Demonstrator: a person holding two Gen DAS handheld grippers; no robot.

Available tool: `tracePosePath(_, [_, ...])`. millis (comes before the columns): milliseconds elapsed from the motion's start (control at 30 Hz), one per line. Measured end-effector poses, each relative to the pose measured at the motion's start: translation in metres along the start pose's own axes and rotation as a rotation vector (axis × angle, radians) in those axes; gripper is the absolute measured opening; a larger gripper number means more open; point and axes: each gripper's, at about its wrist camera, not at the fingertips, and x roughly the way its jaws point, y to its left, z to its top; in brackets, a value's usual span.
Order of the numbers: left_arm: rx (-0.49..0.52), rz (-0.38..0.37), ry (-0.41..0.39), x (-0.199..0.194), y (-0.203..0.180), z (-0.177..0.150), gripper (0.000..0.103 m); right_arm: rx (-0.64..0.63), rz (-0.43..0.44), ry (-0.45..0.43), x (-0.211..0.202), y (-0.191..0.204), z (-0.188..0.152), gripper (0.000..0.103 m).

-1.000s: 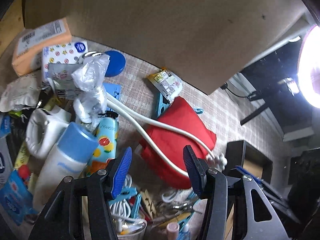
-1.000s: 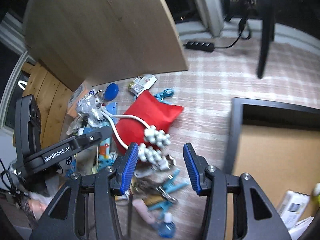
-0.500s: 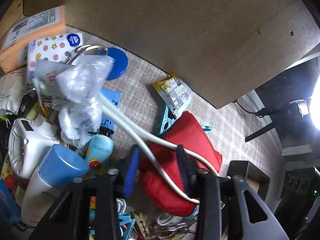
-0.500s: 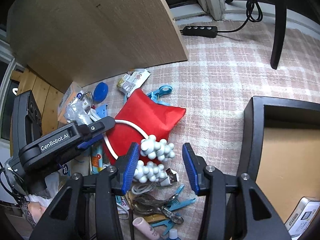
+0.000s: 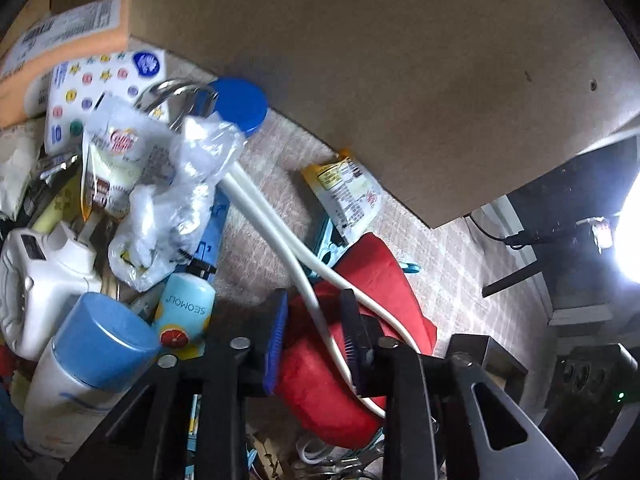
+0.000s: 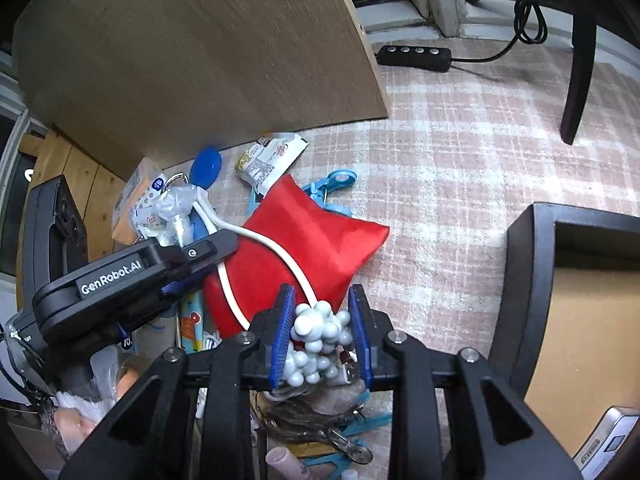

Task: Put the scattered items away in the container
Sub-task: 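Grasp the white cable with beads using the right gripper, then lift the white cable with the right gripper and drop it into the tray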

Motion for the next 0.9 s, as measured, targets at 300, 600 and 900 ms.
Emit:
tracePosePath(300, [-0.002, -0.014, -0.032, -0.011, 0.004, -0.004, 0.013, -0.005, 0.048, -0.013, -0.015, 0.006, -0.005, 0.027])
tracePosePath(600, [0.03, -0.038, -0.082, -0.04, -0.003, -0.014, 0.008, -0.051, 0.09, -0.017, -0.036, 0.025, -0.019, 0.027])
tracePosePath(900, [0.096, -0.081, -0.093, -0.067, -0.029, -0.042, 0.007, -0.063, 0.129, -0.043, -0.071, 0.026, -0.05, 0.026])
